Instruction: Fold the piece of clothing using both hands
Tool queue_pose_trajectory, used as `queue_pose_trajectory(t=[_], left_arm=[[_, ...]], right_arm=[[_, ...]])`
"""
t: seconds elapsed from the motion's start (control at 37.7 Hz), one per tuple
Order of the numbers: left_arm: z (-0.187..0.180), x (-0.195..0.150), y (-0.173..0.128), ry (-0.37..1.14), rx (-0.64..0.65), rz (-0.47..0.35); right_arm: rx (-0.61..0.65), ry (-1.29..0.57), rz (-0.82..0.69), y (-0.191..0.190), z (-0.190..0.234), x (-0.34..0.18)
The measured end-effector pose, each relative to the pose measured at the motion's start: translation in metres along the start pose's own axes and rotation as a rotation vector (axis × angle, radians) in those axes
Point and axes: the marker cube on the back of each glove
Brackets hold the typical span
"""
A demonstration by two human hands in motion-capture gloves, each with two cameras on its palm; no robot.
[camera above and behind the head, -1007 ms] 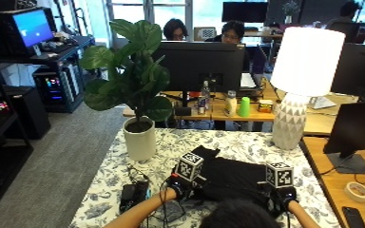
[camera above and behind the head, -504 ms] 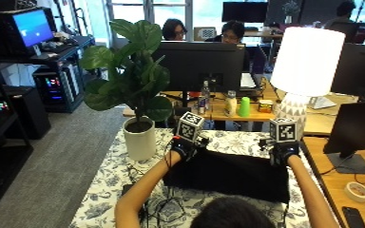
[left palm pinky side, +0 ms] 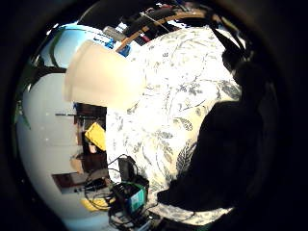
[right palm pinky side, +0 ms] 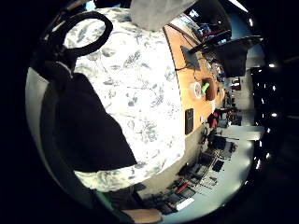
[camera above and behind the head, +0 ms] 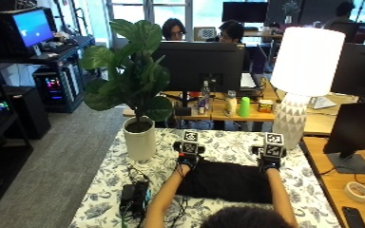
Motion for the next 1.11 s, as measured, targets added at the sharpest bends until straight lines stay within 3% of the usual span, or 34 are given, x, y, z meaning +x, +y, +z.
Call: queue_pose_trajectory(t=[0.13, 0.24, 0.34, 0.48, 0.66, 0.8, 0.93, 1.03, 1.11], left_arm=[[0.028, 0.007, -0.003, -0.073, 0.052, -0.020], [0.015, 0.009, -0.004, -0.016, 0.120, 0.007], [-0.007, 0.013, -0.010, 0.054, 0.214, 0.055], [0.005, 0.024, -0.014, 0.094, 0.103, 0.146], [-0.005, 0.031, 0.026, 0.051, 0.162, 0.237], [0.028, 0.039, 0.043, 0.079, 0.039, 0.272], [0.035, 0.046, 0.083, 0.146, -0.087, 0.323], [0.058, 0.043, 0.096, 0.093, -0.231, 0.278], [0.083, 0.037, 0.098, 0.025, -0.348, 0.221]], right_arm=[[-0.024, 0.133, 0.079, 0.002, 0.031, 0.038], [-0.136, 0.145, 0.082, 0.001, 0.041, 0.052], [-0.107, 0.163, 0.084, 0.001, 0.028, 0.066], [-0.129, 0.134, 0.082, -0.007, 0.028, 0.089], [-0.234, 0.148, 0.211, 0.022, 0.036, 0.114], [-0.291, 0.151, 0.278, 0.035, 0.064, 0.131], [-0.381, 0.079, 0.340, 0.045, 0.101, 0.136], [-0.481, 0.035, 0.396, 0.064, 0.122, 0.127], [-0.643, 0.052, 0.482, 0.109, 0.104, 0.103]])
